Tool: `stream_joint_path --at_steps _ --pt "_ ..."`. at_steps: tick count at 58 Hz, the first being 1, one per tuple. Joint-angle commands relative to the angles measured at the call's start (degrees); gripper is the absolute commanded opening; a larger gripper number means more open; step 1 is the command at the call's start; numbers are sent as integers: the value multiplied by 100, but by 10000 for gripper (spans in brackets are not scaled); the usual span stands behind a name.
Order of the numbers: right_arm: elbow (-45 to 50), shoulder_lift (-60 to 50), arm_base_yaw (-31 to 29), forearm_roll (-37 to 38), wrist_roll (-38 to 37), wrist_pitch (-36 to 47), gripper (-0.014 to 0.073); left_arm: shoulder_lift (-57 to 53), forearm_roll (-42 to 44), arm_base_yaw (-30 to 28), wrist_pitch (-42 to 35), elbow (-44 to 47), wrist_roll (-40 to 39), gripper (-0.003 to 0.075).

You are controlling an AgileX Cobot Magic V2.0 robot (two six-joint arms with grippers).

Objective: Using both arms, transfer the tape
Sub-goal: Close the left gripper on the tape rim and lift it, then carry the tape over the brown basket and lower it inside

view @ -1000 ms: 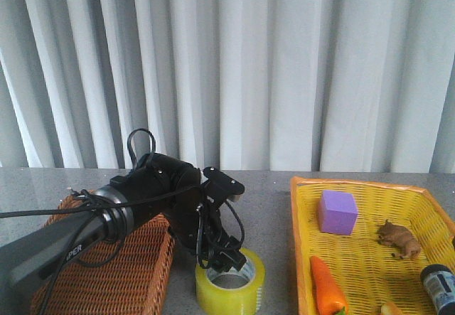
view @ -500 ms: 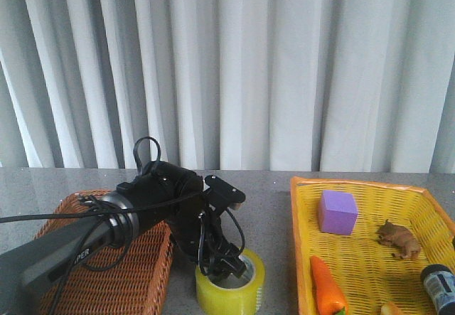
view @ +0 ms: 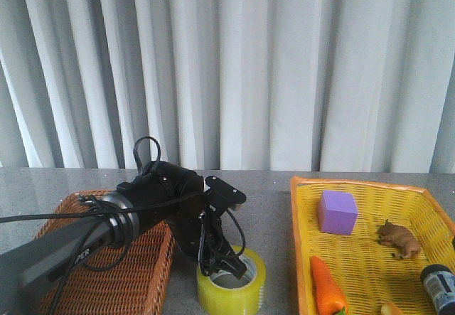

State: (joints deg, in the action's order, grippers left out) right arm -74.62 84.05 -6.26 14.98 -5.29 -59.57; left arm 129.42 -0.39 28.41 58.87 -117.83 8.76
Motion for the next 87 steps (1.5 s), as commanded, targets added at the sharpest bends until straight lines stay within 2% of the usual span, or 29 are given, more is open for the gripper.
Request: stream_joint_path --at_steps 1,15,31,45,54,61,71,77,87 --pt "-153 -186 -30 99 4 188 -7 -365 5 27 -255 -175 -26 83" --pt "-153 -186 -30 99 4 188 -7 -434 5 27 -248 -175 -26 84" --pt "-153 -186 -30 99 4 188 -7 -1146 101 27 -494 -175 -20 84" --pt "-153 -186 -30 99 4 188 -7 -1923 1059 27 -385 -175 -122 84" --pt "-153 -186 -30 99 4 188 -7 -2371 1930 -2 -83 -175 -641 84" --pt "-153 -186 -30 99 4 188 -7 -2623 2292 -244 128 -175 -1276 84" --pt "-153 -186 -30 99 4 188 -7 -2871 2301 -900 500 -101 -1771 84" --pt "-153 -186 -30 99 4 188 -7 -2968 2251 -1297 431 231 -2178 84" --pt "-153 -186 -30 99 4 188 -7 -2974 2115 -1629 -32 1122 -2181 85"
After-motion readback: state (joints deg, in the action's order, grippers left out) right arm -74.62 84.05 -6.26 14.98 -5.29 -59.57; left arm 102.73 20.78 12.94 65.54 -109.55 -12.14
